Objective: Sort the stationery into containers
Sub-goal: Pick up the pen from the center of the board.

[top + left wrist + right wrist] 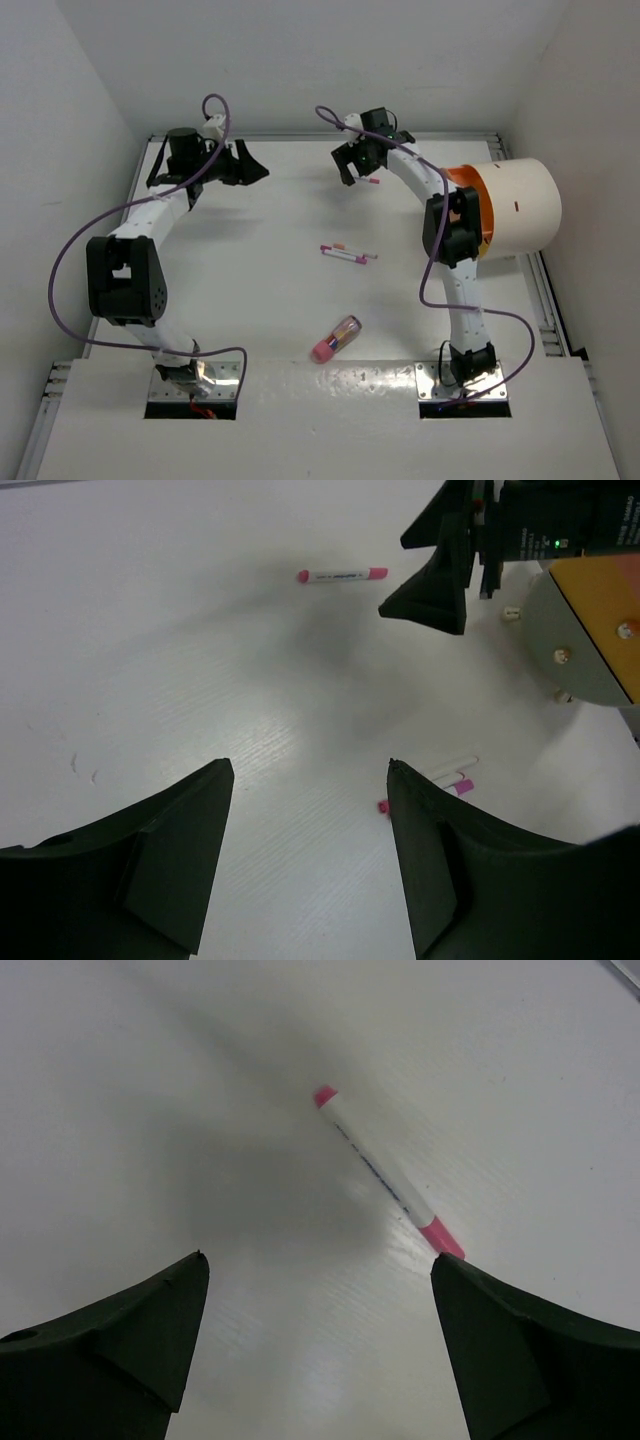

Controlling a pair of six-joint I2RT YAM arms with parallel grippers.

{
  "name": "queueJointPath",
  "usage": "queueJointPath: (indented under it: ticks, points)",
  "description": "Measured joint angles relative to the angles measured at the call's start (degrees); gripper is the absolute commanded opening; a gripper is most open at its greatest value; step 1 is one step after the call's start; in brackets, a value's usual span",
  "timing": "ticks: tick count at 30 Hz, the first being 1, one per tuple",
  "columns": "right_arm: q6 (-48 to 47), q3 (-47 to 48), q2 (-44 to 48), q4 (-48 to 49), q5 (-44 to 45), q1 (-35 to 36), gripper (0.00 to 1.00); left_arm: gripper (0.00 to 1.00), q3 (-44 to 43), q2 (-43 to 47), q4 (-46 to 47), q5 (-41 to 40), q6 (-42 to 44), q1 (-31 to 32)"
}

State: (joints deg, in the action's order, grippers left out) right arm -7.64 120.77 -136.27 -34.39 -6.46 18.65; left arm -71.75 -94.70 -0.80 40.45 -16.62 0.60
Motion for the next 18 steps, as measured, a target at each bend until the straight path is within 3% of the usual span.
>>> queueJointPath:
  ticks: [7,18]
  points:
    - [0.0,0.7,-4.0,6.5,-3.3,-3.2,0.96,0.69,1.1,-0.1,-2.1,1.2,0.4,-0.3]
    - [3.0,0.7,-7.2,8.9,-10.1,-5.0,0.92,0.69,1.1,-5.1,-3.8,3.7,-2.4,-3.3]
